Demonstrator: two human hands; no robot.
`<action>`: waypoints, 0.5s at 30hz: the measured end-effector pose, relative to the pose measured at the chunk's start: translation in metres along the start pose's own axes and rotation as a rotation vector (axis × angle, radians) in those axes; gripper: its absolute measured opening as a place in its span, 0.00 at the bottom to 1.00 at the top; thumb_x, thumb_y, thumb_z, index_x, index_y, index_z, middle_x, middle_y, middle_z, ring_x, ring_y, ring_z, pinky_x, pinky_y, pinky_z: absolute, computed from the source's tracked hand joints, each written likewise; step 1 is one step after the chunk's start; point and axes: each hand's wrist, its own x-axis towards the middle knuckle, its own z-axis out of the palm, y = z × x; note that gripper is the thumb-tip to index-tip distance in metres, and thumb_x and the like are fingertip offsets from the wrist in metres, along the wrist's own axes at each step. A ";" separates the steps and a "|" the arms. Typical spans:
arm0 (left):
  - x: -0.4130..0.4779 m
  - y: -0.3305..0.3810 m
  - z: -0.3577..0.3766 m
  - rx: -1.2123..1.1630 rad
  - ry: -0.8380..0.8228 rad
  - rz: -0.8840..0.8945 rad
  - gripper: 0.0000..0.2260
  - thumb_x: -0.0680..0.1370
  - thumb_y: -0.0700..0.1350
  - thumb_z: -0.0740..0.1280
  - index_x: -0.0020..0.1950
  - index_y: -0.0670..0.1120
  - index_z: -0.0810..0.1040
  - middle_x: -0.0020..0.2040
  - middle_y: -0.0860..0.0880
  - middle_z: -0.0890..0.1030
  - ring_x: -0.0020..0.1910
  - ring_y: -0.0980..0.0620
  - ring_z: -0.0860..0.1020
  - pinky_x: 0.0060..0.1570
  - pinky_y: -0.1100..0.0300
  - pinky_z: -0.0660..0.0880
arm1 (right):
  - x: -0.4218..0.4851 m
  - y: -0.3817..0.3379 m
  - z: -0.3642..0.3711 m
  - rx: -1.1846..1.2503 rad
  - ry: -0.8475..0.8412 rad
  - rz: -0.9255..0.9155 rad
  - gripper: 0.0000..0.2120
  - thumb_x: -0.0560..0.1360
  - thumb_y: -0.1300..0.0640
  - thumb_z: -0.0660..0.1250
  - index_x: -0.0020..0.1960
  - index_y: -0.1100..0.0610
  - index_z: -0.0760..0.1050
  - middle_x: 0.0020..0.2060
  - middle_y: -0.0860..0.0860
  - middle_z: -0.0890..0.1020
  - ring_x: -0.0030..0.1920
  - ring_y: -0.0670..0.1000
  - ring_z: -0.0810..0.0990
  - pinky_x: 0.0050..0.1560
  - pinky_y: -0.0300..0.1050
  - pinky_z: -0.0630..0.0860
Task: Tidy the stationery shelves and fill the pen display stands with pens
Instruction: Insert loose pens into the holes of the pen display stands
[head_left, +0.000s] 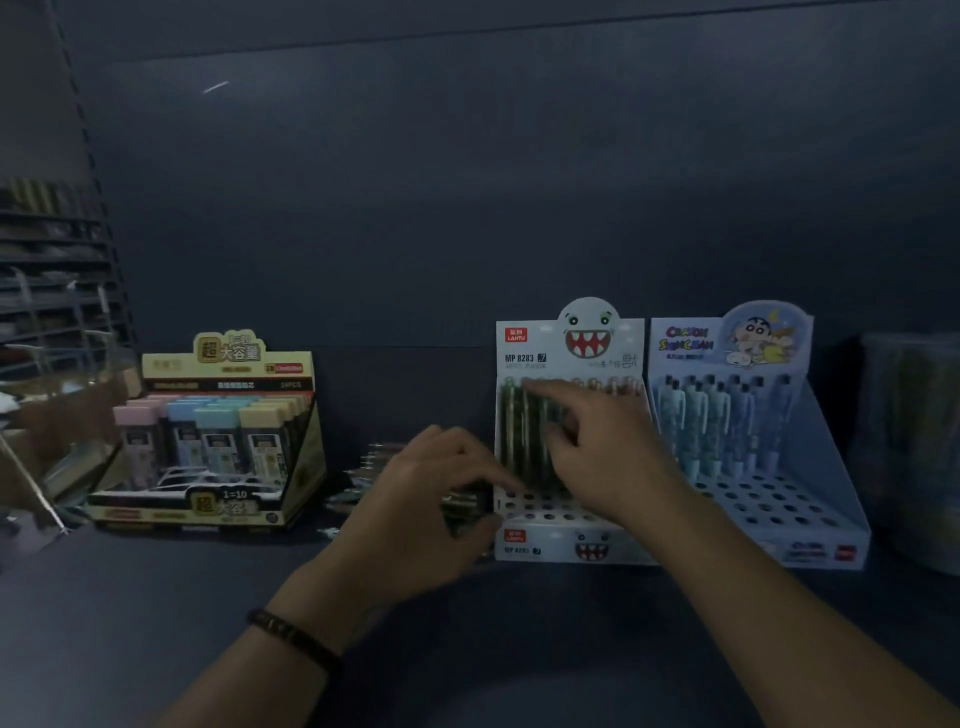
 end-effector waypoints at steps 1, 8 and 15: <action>0.000 -0.003 -0.003 -0.017 0.023 -0.010 0.16 0.71 0.39 0.79 0.56 0.53 0.85 0.54 0.59 0.81 0.54 0.54 0.80 0.54 0.55 0.77 | -0.001 -0.001 0.001 0.001 0.014 -0.012 0.25 0.82 0.53 0.65 0.76 0.36 0.68 0.29 0.42 0.73 0.31 0.42 0.74 0.43 0.47 0.80; -0.019 -0.031 -0.055 0.137 -0.182 -0.095 0.13 0.75 0.47 0.78 0.55 0.60 0.83 0.50 0.63 0.79 0.50 0.60 0.78 0.48 0.67 0.73 | -0.011 -0.018 0.007 0.100 -0.030 -0.127 0.11 0.80 0.50 0.70 0.62 0.44 0.82 0.33 0.42 0.79 0.35 0.41 0.79 0.38 0.39 0.76; -0.065 -0.048 -0.056 0.109 -0.049 -0.215 0.10 0.74 0.47 0.80 0.52 0.59 0.84 0.49 0.63 0.80 0.48 0.59 0.80 0.45 0.70 0.73 | -0.023 -0.043 0.028 -0.139 -0.305 -0.256 0.11 0.77 0.42 0.69 0.56 0.43 0.84 0.41 0.41 0.84 0.43 0.43 0.81 0.49 0.49 0.82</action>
